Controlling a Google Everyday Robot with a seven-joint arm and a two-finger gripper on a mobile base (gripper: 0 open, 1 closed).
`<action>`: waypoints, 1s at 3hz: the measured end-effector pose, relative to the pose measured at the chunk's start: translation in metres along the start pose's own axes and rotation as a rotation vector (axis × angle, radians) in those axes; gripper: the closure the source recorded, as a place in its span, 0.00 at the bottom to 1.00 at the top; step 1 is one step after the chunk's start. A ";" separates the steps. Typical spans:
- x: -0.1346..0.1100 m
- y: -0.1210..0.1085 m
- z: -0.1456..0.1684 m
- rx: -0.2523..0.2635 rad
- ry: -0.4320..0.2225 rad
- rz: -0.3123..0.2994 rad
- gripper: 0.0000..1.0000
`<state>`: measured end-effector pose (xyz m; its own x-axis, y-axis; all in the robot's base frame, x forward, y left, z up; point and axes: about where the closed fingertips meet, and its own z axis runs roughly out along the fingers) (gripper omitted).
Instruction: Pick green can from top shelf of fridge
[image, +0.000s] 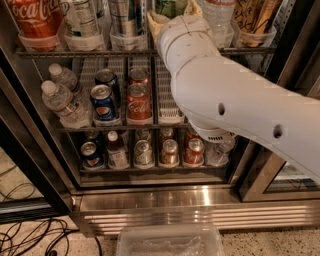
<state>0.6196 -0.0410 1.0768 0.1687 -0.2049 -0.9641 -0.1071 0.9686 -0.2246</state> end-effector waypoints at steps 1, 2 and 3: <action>0.000 0.000 0.000 0.000 0.000 0.000 0.95; 0.000 0.000 0.000 0.000 0.000 0.000 1.00; -0.011 -0.002 0.000 -0.010 -0.014 0.040 1.00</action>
Offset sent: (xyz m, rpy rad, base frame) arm 0.0000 0.0000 0.0000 0.0000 0.0000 0.0000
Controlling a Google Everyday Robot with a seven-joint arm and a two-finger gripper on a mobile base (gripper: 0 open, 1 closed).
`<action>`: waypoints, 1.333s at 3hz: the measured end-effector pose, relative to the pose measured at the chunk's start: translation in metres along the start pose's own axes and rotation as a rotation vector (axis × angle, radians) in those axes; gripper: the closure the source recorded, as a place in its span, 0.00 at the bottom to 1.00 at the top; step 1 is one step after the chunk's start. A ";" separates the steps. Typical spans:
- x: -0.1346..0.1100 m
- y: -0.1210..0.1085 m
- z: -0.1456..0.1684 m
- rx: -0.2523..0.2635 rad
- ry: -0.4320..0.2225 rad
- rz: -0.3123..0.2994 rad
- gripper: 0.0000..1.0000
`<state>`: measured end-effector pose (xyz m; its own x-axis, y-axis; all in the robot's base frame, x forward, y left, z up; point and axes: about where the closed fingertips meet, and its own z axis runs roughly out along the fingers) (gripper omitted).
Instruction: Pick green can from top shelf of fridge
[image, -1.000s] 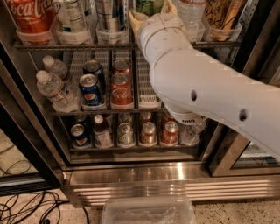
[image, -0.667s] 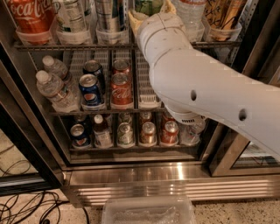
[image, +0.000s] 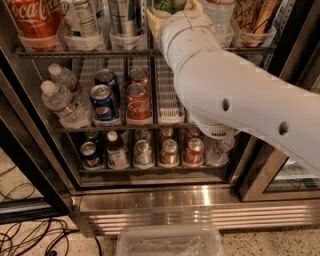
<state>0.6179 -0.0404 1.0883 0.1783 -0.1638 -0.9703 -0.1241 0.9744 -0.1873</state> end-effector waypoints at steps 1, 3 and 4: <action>-0.018 -0.009 -0.003 0.000 -0.034 0.057 1.00; -0.032 -0.027 -0.036 -0.022 -0.007 0.140 1.00; -0.039 -0.029 -0.064 -0.081 0.052 0.173 1.00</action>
Offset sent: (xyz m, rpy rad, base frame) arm -0.0231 -0.0306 0.0356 0.1860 -0.0284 0.0366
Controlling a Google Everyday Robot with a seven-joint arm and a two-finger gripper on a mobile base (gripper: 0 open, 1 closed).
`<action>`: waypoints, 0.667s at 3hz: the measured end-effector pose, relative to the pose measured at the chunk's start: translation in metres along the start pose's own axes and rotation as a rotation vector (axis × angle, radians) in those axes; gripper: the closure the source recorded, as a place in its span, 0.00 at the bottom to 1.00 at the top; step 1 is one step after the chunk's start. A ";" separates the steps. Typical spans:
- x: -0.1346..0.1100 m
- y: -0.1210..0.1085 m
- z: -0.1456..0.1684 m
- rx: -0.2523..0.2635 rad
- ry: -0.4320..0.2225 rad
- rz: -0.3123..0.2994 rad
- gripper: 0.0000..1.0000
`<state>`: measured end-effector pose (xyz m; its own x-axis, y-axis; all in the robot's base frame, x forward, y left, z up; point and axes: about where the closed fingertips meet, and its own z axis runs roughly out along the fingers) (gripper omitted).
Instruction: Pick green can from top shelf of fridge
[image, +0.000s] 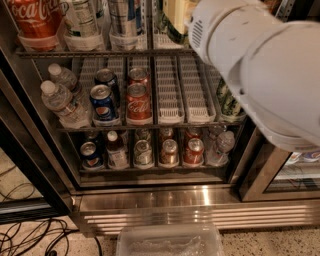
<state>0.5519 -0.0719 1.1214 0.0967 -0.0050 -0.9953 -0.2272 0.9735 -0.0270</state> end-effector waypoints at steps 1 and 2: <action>-0.002 0.010 -0.019 -0.084 0.062 0.020 1.00; 0.000 0.029 -0.023 -0.144 0.091 0.012 1.00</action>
Offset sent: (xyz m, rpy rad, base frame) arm -0.0182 0.0039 0.0010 -0.0016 0.0560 0.0715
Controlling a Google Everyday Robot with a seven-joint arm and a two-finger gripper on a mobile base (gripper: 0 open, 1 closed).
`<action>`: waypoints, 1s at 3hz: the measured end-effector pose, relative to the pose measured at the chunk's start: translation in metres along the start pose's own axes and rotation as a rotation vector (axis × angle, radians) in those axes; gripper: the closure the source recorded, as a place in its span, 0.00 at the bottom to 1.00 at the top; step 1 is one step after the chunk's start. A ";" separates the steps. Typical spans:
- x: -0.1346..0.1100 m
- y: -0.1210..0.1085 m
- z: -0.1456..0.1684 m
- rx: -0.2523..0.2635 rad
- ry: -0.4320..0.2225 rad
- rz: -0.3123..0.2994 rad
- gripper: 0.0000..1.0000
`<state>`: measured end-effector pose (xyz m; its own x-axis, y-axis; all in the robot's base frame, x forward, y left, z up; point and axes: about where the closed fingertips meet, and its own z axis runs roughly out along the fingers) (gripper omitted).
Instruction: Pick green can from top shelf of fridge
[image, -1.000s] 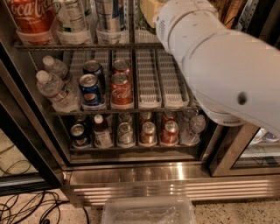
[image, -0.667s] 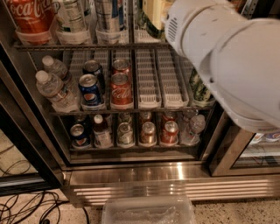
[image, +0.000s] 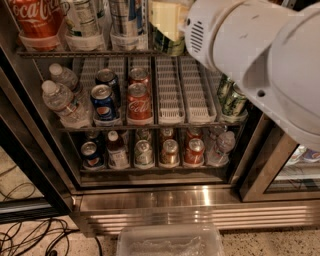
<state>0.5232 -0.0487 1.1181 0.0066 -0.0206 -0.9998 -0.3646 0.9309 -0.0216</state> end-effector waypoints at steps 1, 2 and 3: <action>0.000 0.000 0.000 0.000 0.000 0.000 1.00; 0.002 0.015 -0.004 -0.044 0.026 0.015 1.00; 0.024 0.031 -0.031 -0.082 0.108 0.079 1.00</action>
Offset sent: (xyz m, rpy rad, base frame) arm -0.0212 0.0142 -0.0287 0.0237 0.1065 0.1033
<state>0.4836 -0.0318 1.0935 -0.1236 0.0084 -0.9923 -0.4347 0.8984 0.0618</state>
